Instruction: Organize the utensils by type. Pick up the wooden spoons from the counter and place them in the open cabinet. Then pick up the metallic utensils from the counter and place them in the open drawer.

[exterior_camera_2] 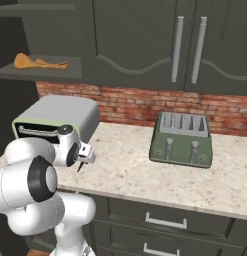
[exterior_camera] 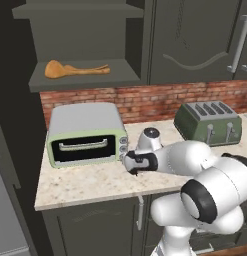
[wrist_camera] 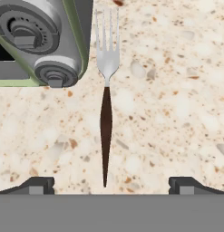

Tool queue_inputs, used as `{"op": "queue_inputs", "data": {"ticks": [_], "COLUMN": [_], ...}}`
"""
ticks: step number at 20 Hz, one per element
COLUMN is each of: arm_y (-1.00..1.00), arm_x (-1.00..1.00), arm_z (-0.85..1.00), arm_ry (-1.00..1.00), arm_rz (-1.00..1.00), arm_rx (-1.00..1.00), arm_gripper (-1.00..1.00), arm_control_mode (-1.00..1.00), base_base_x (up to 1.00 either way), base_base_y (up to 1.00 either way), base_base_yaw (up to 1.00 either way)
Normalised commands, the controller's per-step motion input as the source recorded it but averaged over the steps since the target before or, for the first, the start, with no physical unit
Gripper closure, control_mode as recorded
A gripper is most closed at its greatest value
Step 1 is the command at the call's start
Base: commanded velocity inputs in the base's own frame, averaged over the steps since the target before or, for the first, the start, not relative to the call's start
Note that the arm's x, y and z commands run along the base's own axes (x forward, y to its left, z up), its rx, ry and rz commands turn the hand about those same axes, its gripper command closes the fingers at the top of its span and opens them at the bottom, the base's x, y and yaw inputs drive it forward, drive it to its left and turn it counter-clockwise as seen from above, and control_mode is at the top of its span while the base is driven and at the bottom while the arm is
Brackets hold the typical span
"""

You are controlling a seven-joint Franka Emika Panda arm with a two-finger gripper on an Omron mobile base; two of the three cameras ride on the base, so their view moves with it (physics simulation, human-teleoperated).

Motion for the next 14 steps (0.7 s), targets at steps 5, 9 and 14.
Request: {"op": "queue_inputs", "data": {"ticks": [5,9,14], "arm_y": [0.05,0.06,0.01], "arm_x": [0.15,0.05,0.11], "arm_z": [-0.27,-0.33,-0.19], "arm_ry": [0.0,0.0,0.0], "arm_rz": [0.0,0.0,0.0], "arm_rx": [0.0,0.0,0.0], "arm_gripper": [-1.0,-1.0,-1.0], "arm_control_mode": [-1.0,-1.0,-1.0], "base_base_x": [0.0,0.0,0.0], "base_base_y": [0.0,0.0,0.0], "base_base_yaw": [0.0,0.0,0.0]}}
